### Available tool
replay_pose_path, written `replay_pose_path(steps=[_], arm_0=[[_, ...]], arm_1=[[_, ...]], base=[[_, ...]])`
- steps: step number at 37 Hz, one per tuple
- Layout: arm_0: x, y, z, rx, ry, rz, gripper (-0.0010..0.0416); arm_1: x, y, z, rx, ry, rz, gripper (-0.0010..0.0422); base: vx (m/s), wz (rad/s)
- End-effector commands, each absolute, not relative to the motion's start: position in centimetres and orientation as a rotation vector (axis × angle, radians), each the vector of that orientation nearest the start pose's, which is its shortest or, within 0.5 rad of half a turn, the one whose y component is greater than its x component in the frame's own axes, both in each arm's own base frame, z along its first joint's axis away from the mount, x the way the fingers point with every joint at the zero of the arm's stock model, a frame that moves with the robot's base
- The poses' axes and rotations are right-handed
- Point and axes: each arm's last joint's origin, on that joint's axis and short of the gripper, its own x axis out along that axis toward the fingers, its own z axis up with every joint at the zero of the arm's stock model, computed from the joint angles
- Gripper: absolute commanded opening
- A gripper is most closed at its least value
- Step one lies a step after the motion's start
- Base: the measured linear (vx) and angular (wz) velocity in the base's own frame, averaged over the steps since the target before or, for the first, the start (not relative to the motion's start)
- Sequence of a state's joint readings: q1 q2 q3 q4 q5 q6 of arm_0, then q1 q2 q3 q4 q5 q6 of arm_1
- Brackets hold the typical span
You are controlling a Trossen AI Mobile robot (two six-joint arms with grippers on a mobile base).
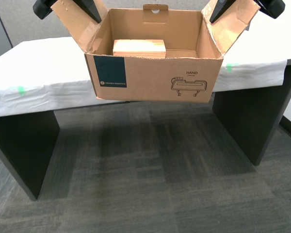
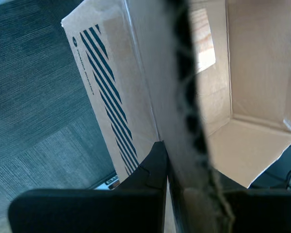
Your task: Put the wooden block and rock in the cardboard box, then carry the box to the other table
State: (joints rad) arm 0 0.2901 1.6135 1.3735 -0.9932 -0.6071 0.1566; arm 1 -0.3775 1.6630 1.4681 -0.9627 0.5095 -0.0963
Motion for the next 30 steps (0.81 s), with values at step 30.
replay_pose_path(steps=[30], arm_0=[[29.43, 10.76, 28.0, 0.291, 1.304, 0.736, -0.0001]], arm_1=[[30.59, -13.79, 29.39, -0.212, 1.234, -0.674, -0.0001]], base=[[0.193, 0.059]])
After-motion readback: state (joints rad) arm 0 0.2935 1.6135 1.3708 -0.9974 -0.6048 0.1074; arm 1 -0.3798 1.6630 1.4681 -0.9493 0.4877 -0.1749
